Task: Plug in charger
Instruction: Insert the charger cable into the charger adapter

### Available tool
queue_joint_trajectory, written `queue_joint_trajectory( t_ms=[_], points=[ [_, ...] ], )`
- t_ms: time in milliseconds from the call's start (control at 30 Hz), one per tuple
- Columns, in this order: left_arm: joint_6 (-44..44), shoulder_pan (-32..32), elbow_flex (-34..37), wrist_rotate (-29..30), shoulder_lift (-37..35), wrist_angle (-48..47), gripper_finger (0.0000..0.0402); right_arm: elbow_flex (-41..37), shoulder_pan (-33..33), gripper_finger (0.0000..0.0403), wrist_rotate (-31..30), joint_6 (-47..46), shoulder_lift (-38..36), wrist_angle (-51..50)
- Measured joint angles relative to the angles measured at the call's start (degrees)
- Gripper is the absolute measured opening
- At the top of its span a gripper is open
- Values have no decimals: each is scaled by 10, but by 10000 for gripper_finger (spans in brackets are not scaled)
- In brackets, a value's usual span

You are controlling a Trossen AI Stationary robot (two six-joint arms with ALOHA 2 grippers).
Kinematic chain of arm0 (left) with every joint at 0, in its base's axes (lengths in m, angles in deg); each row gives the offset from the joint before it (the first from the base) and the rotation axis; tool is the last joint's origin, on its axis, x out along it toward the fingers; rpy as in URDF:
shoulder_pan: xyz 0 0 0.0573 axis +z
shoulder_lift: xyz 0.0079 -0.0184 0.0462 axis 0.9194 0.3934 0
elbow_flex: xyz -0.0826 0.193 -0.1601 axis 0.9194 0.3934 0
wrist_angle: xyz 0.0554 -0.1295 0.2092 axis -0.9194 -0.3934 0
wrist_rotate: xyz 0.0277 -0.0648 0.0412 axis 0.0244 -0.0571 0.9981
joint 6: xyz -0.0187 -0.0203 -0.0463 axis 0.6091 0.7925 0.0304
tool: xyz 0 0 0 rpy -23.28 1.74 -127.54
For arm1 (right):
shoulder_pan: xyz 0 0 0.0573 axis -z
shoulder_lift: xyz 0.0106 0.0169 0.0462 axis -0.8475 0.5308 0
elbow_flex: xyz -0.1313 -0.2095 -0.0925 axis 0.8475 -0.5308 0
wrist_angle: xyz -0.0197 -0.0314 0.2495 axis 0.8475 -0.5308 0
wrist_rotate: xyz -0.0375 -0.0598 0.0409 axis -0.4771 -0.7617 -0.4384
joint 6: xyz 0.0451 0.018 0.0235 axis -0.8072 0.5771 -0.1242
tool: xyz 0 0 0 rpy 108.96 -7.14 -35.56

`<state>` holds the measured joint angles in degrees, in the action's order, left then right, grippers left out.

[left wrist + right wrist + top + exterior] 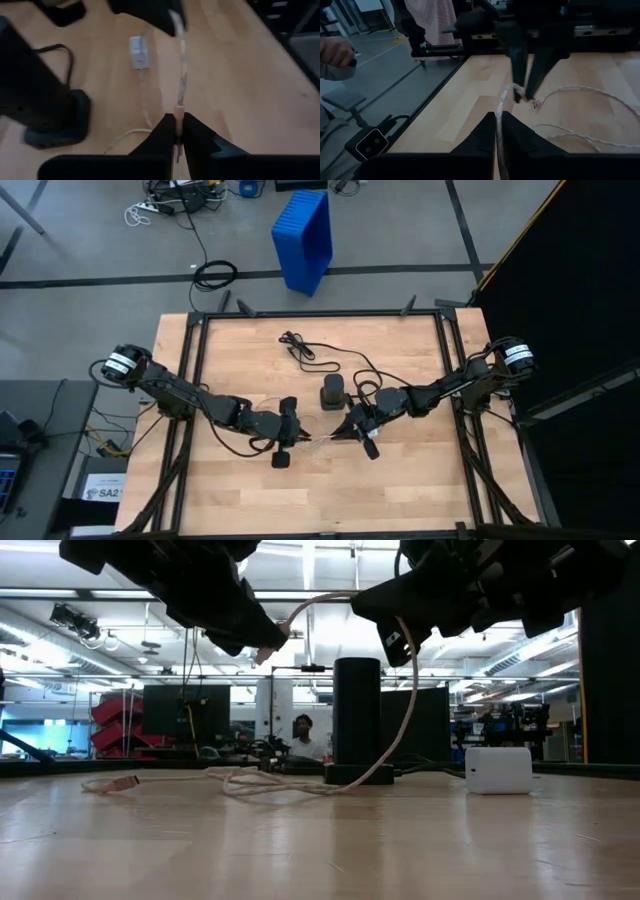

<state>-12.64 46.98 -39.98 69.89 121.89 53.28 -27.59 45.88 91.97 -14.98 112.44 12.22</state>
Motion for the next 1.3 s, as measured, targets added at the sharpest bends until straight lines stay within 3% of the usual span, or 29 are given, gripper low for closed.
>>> queue_joint_trajectory(
  t_ms=[267,533,700,933,1200,1300],
  points=[
    [19,0,0,-123,-1,0,2,0,0,11,8,-2,-5,5],
    [32,-4,2,-127,-38,105,1,0,-8,65,6,15,-70,-2],
    [33,-14,2,-88,-50,164,1,0,-26,94,3,25,-116,-17],
    [76,-12,3,-3,-65,148,0,0,-56,105,-35,60,-145,-29],
    [51,-31,3,80,-155,135,0,0,-74,106,-76,79,-144,-40],
    [45,-33,3,84,-183,142,0,0,-75,107,-85,80,-145,-47]
  ],
)
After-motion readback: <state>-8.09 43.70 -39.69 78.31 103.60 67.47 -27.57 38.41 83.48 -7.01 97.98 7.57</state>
